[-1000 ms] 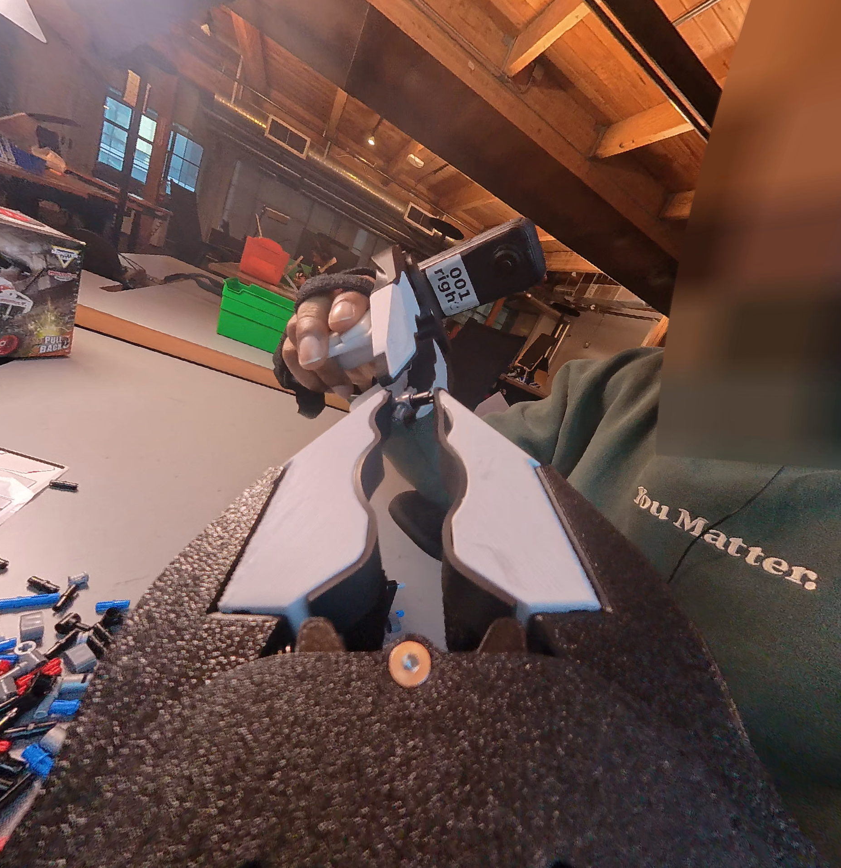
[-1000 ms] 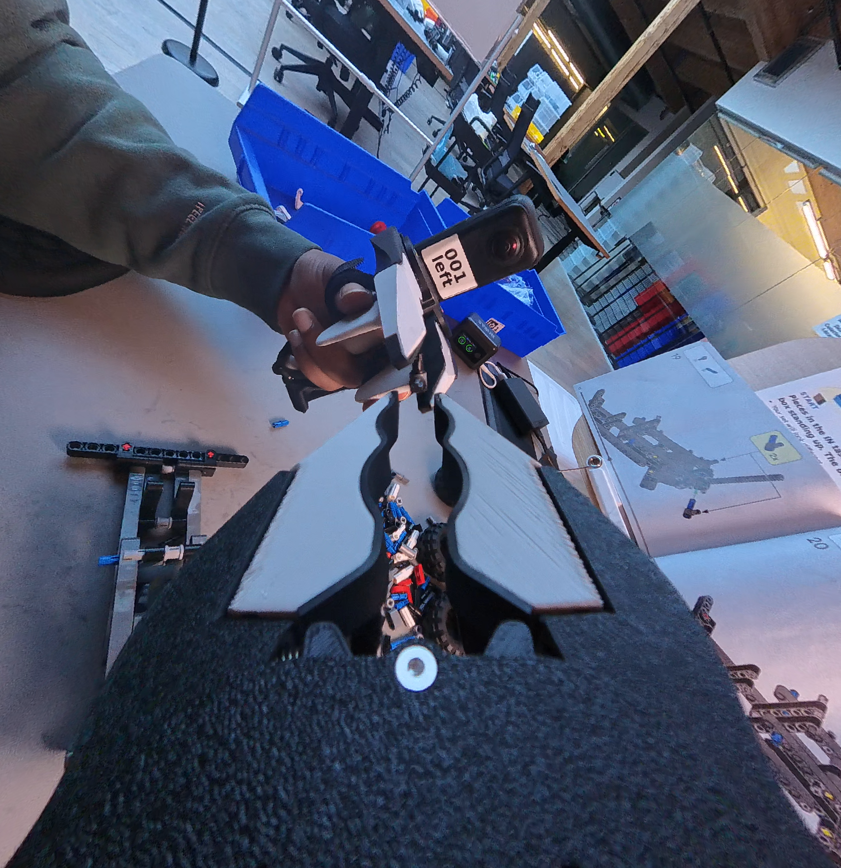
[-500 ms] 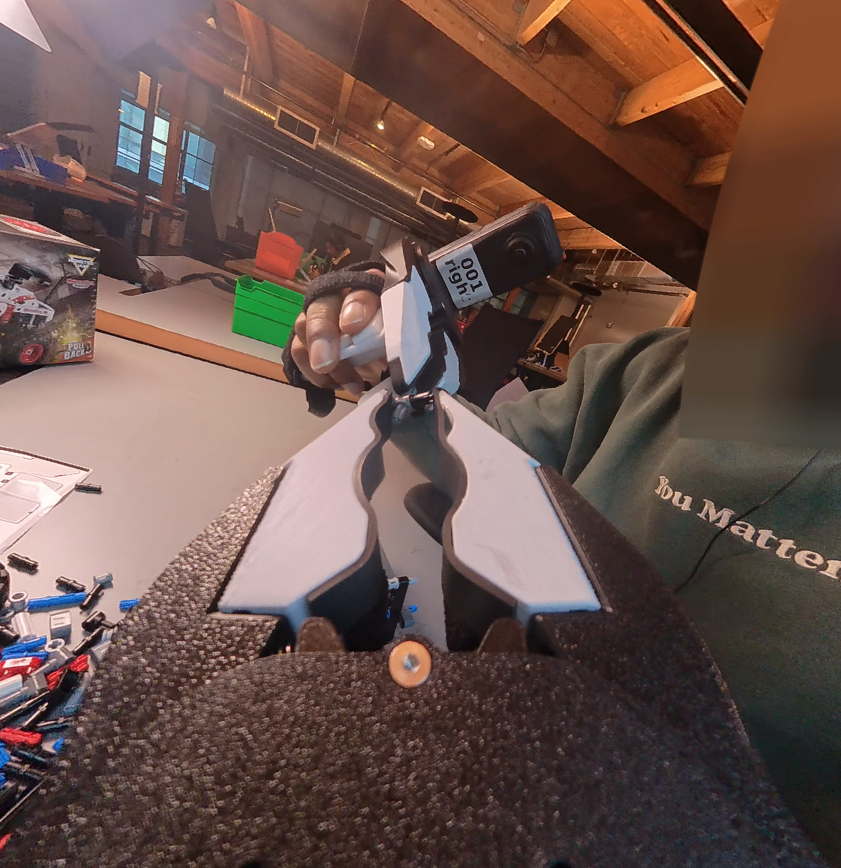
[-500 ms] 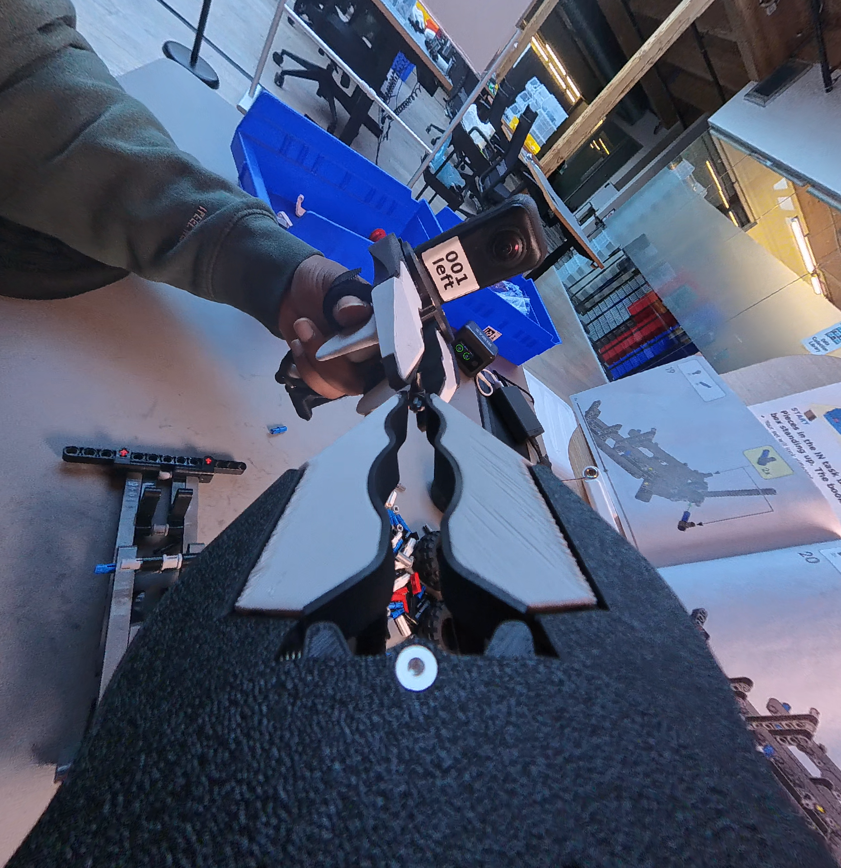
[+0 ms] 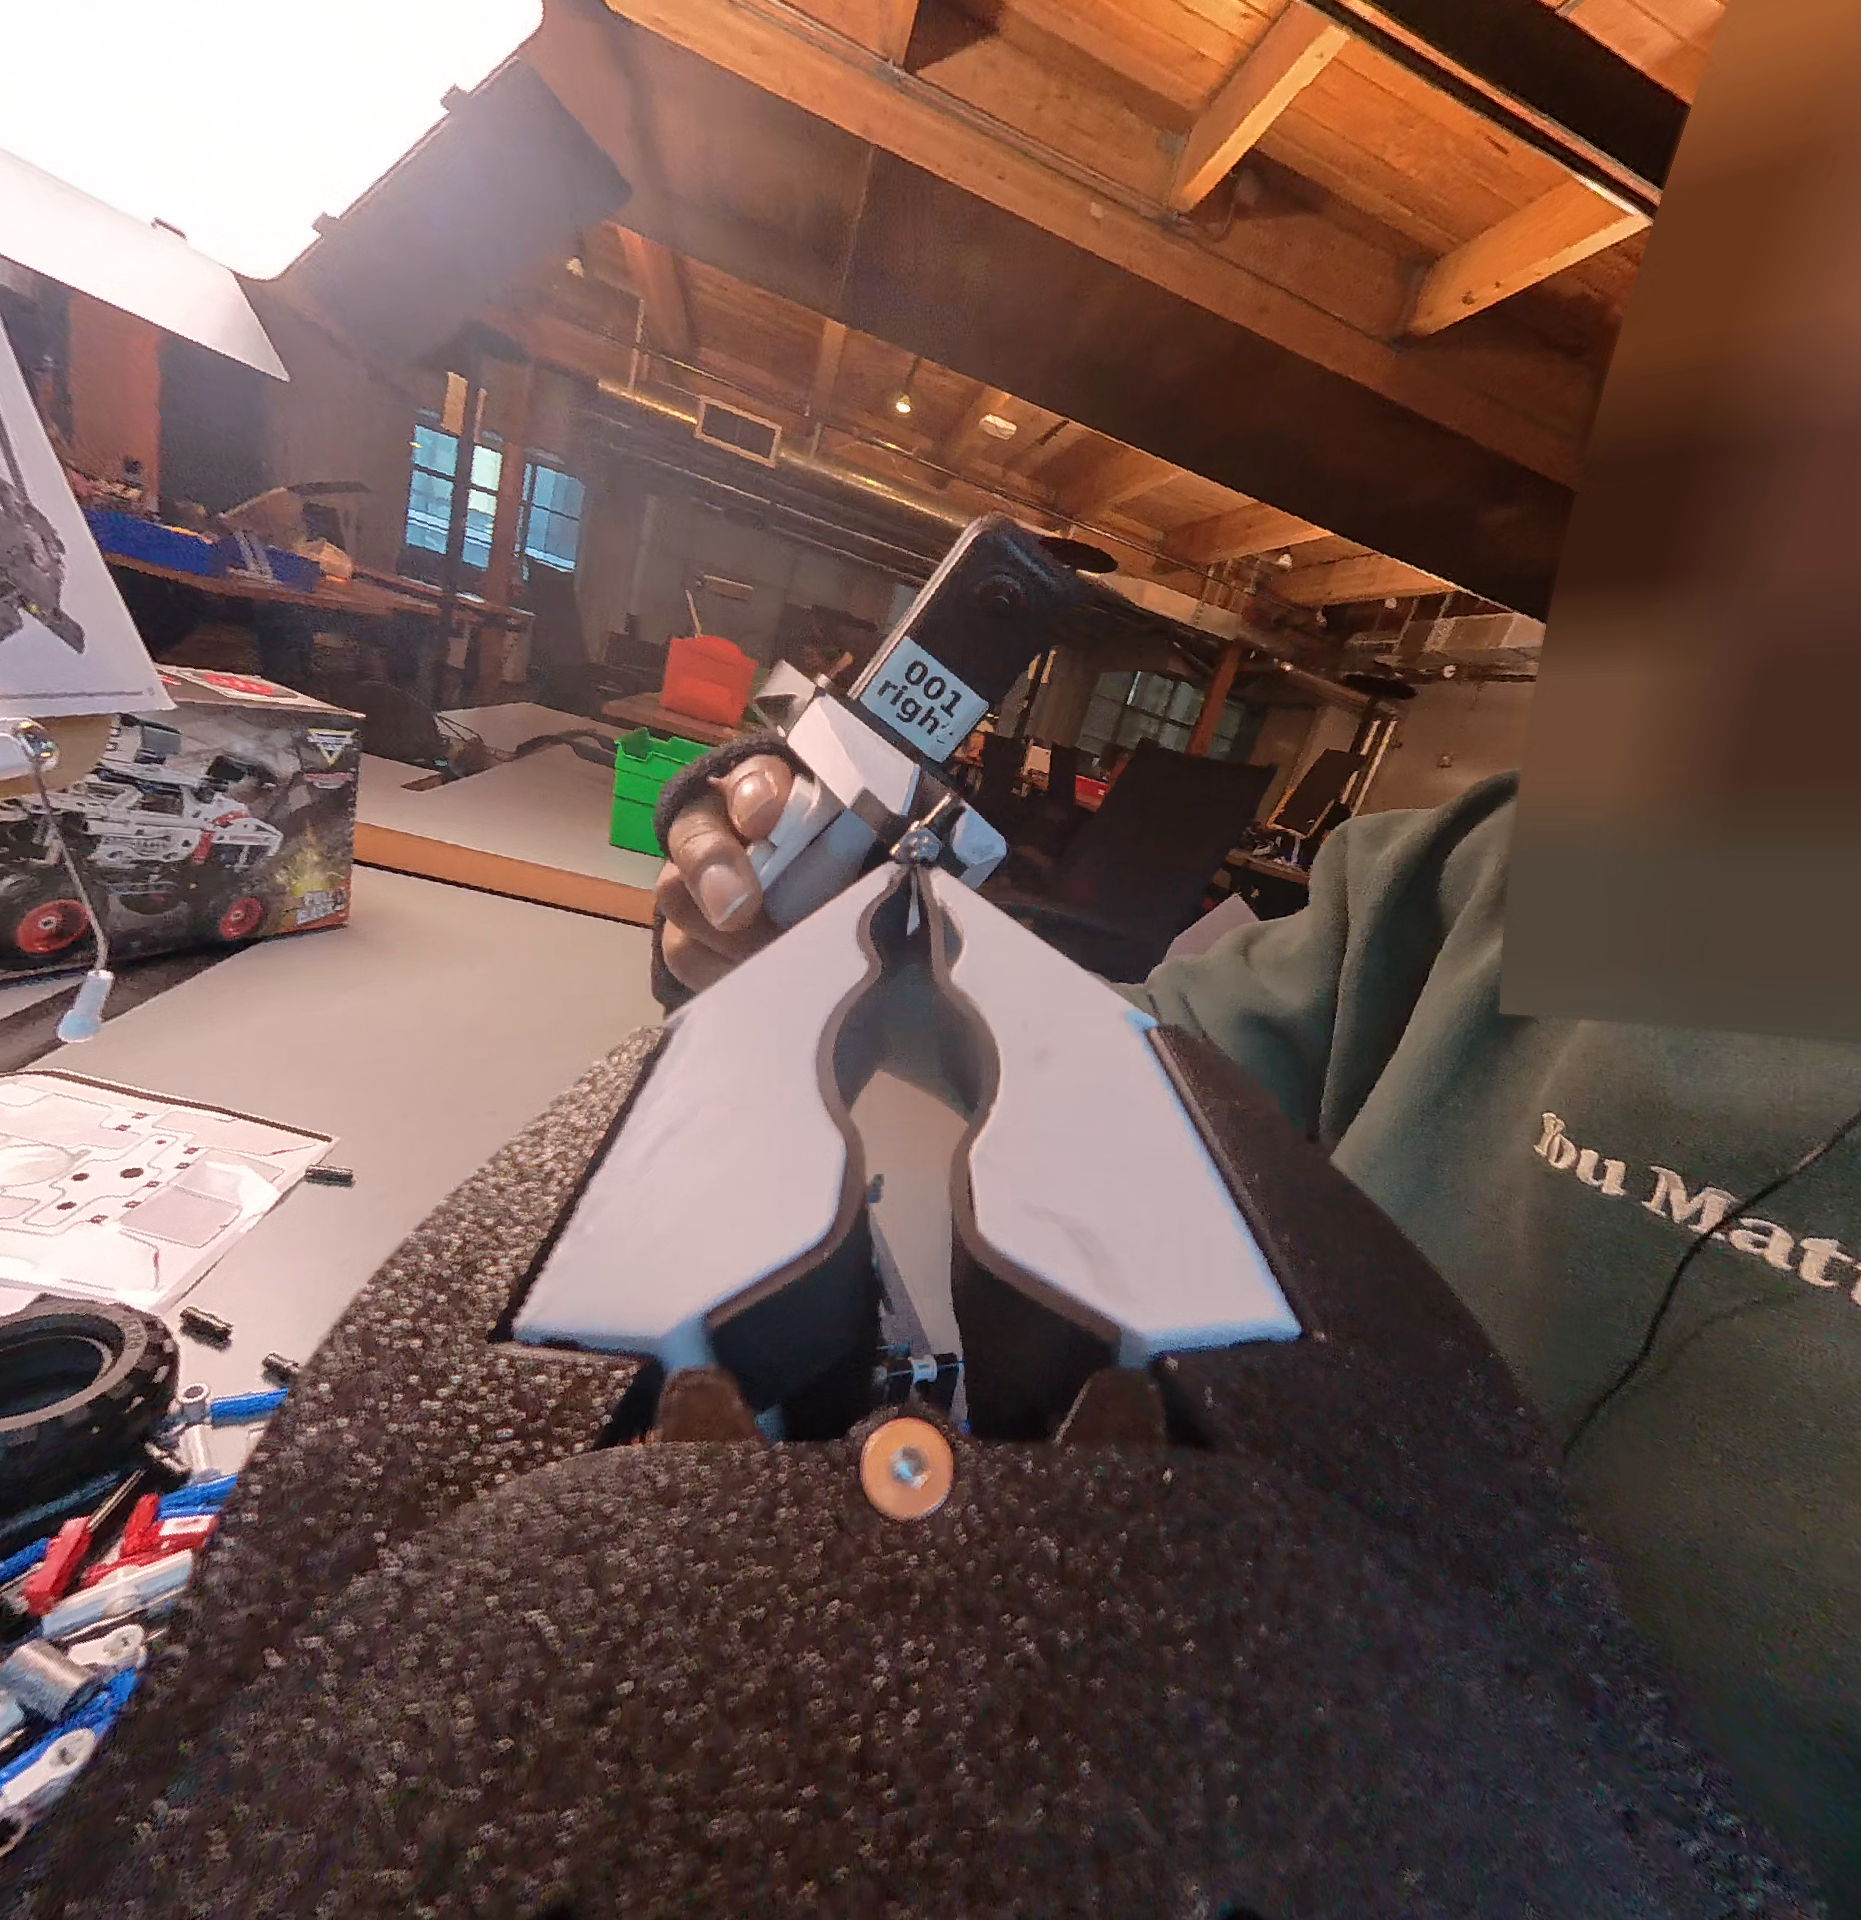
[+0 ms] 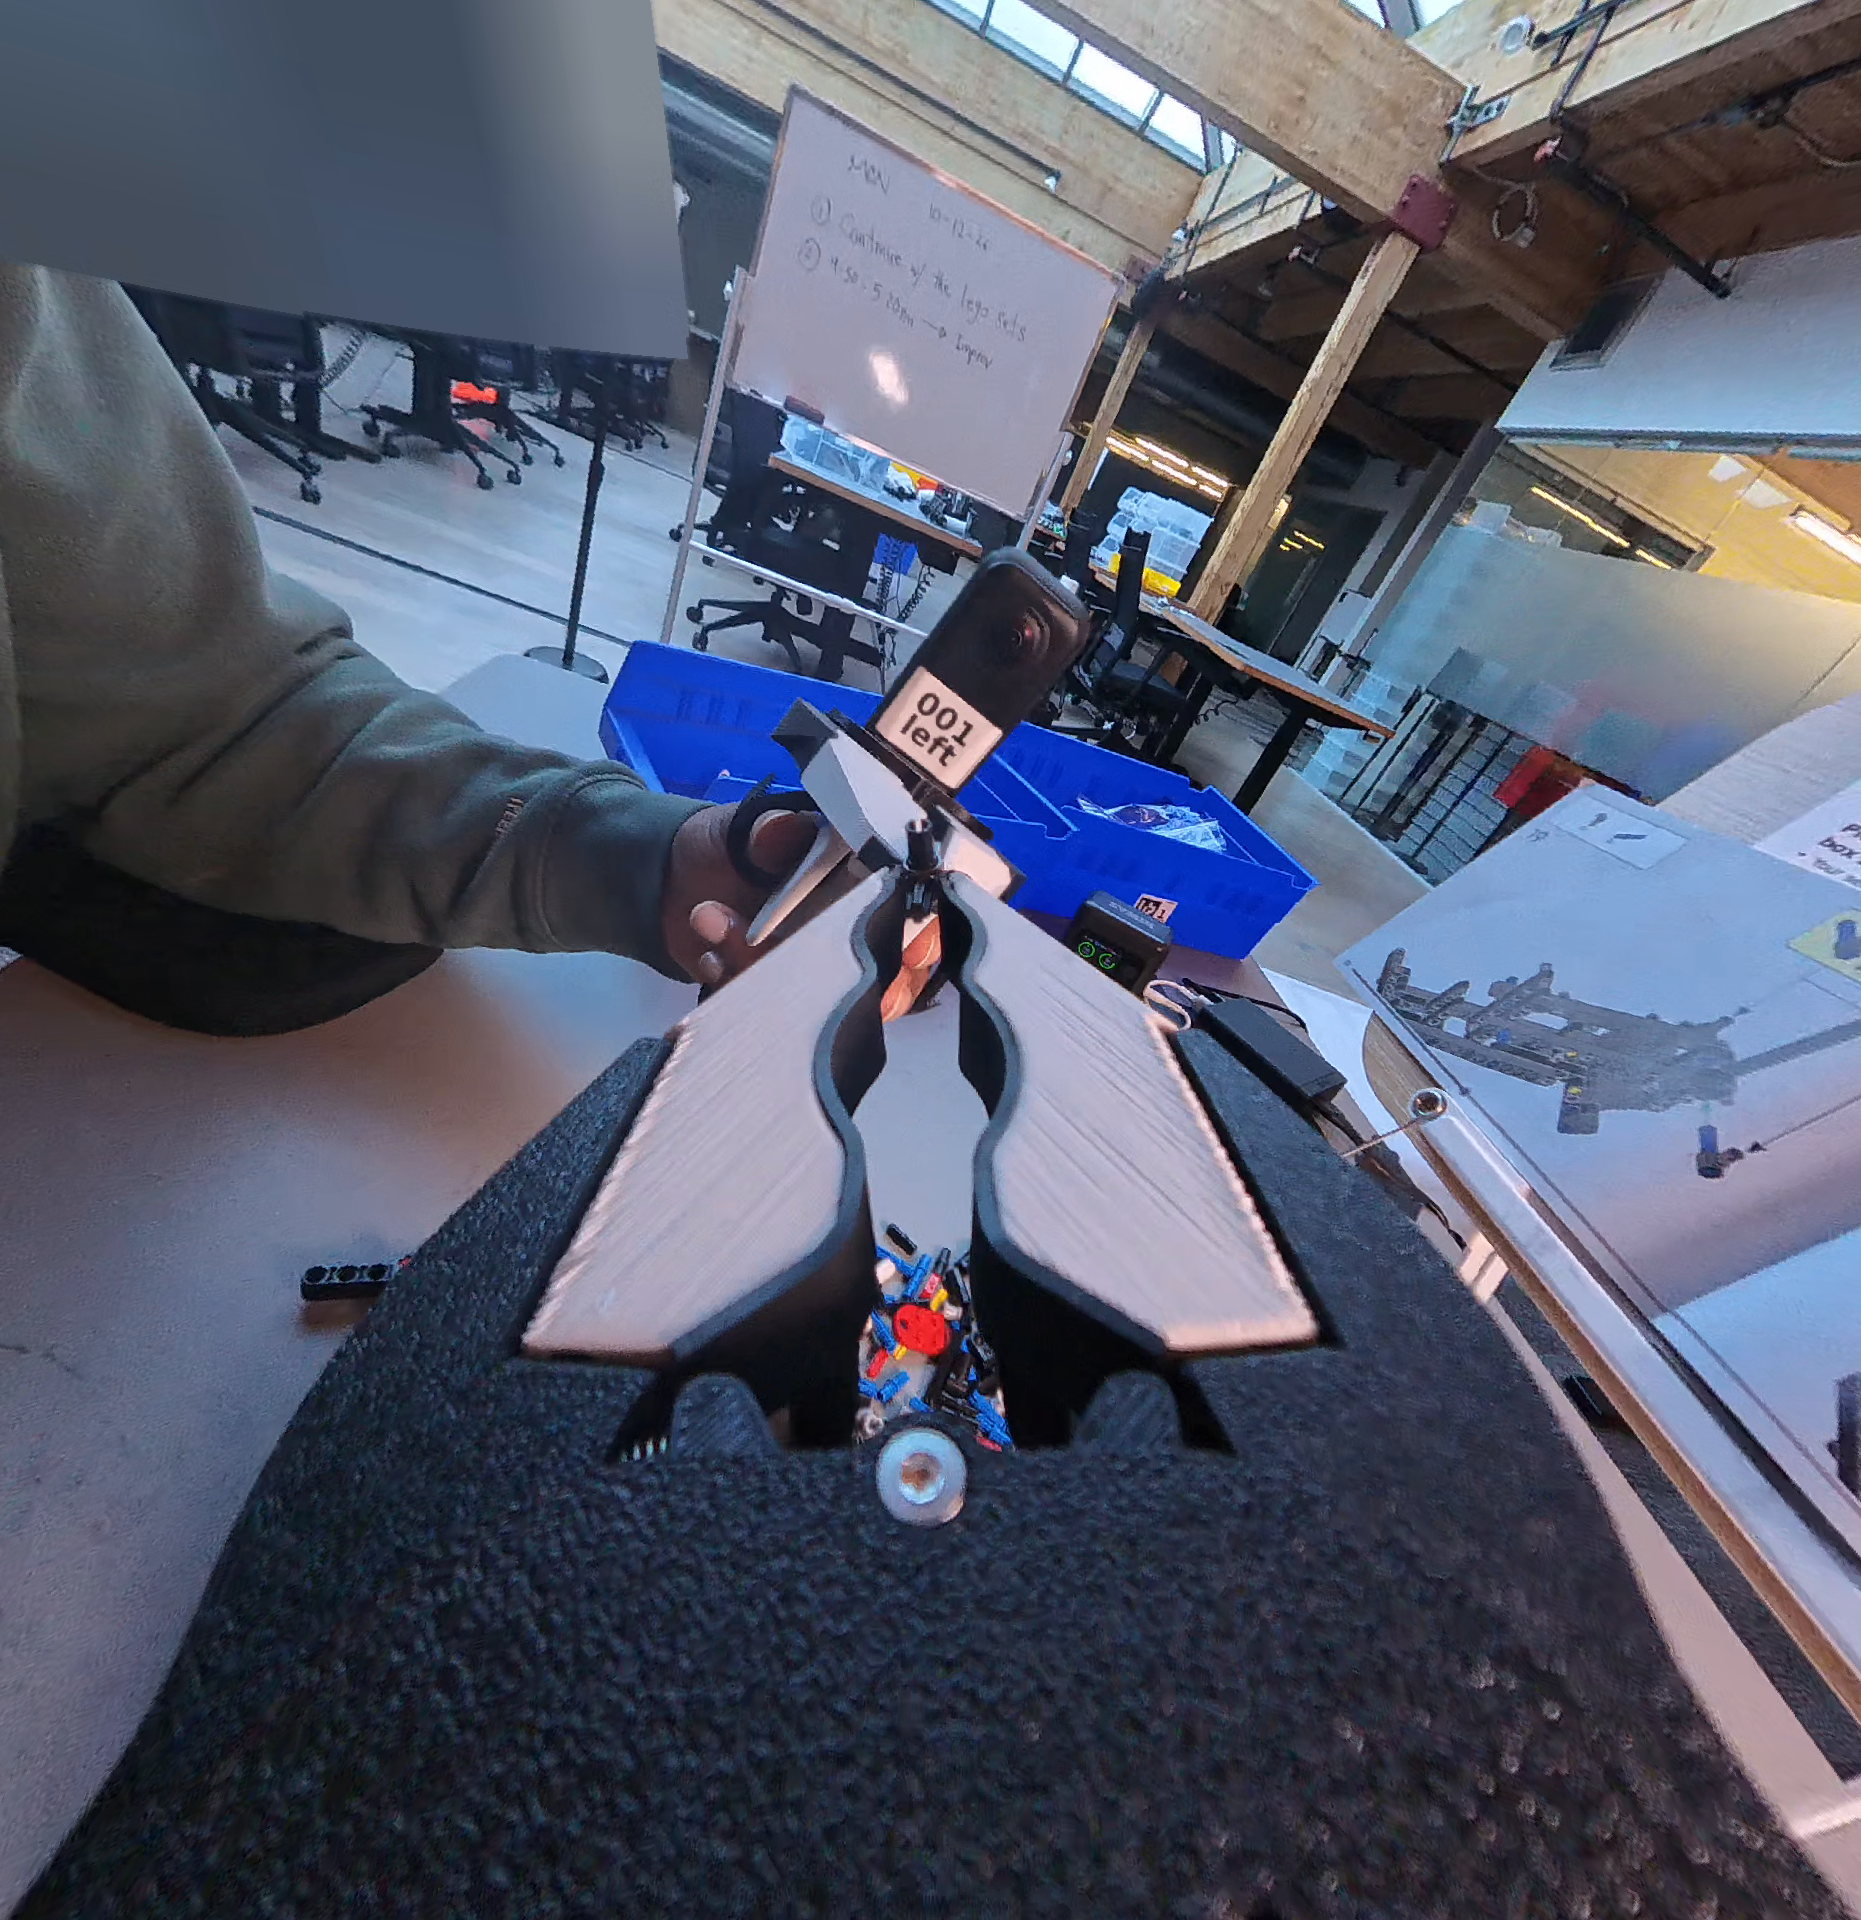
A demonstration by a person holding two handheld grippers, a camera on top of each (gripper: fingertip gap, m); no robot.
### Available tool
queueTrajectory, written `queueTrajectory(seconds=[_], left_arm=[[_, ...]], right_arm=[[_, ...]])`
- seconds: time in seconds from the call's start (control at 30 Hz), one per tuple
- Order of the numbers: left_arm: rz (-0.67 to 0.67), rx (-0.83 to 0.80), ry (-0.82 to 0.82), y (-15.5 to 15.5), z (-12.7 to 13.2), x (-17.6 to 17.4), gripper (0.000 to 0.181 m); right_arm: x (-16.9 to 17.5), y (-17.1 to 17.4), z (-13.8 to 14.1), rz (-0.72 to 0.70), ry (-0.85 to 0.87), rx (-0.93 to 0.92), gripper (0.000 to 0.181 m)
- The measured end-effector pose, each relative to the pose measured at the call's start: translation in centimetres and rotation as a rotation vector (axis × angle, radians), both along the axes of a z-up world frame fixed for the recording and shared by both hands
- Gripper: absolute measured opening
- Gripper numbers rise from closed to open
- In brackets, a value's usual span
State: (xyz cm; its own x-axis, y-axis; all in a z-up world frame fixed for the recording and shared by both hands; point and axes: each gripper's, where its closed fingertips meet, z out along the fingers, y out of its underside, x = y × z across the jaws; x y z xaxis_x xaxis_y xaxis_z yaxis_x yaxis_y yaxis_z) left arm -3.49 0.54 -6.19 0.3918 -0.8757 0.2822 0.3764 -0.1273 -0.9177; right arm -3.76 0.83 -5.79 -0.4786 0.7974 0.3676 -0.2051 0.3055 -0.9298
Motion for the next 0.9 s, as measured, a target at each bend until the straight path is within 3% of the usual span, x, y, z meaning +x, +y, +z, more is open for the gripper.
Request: queueTrajectory(seconds=[0.4,0.67,0.9], left_arm=[[0.112,0.06,0.071,0.5,0.1,-0.4,0.006],[0.23,0.064,0.255,1.4,-1.1,-0.8,0.006],[0.242,0.055,0.293,1.6,-1.6,-0.8,0.005]], right_arm=[[-0.8,0.2,-0.9,0.002,-0.041,-0.06,0.005],[-0.9,0.9,-1.9,-0.046,-0.101,-0.002,0.008],[-1.1,1.2,-2.3,-0.078,-0.121,0.037,0.005]])
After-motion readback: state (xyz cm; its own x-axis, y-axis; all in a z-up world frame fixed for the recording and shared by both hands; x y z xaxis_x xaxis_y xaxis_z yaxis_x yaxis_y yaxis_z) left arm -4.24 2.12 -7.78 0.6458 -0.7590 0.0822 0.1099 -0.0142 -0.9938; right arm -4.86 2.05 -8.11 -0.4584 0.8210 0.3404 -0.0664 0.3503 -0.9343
